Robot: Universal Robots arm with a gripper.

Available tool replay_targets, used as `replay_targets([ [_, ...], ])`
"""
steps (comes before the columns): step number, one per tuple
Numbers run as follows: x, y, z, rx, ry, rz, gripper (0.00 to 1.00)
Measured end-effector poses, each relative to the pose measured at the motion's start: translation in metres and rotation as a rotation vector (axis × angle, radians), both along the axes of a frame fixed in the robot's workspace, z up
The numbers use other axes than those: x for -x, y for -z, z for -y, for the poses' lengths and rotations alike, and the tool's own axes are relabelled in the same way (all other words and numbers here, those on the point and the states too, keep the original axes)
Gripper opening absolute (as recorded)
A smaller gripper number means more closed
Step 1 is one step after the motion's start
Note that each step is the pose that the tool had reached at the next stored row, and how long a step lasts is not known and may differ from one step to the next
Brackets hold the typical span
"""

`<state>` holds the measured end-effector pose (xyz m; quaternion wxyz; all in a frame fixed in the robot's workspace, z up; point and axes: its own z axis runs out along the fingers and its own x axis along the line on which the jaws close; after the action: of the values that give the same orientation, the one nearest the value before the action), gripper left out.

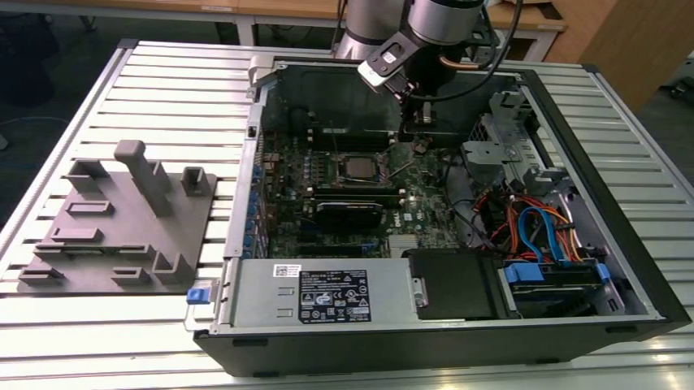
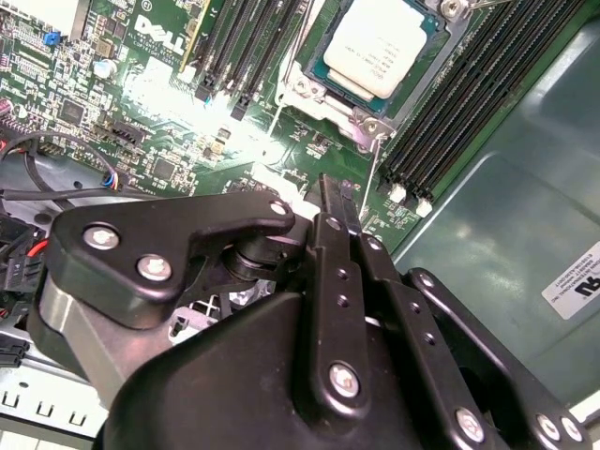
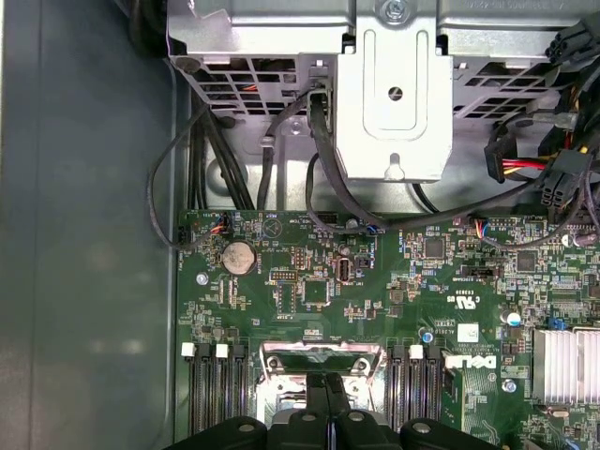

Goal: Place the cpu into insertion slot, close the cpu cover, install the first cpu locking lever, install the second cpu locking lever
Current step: 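Close the cpu cover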

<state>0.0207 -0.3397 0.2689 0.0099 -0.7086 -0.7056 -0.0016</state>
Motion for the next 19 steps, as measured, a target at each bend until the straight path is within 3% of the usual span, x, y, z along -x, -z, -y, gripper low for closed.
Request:
replay_targets([
  [7, -0.0029, 0.0003, 0.0000, -0.0001, 0.000, 0.0000, 0.10],
  [19, -0.0295, 0.0079, 0.0000, -0.0001, 0.000, 0.0000, 0.10],
])
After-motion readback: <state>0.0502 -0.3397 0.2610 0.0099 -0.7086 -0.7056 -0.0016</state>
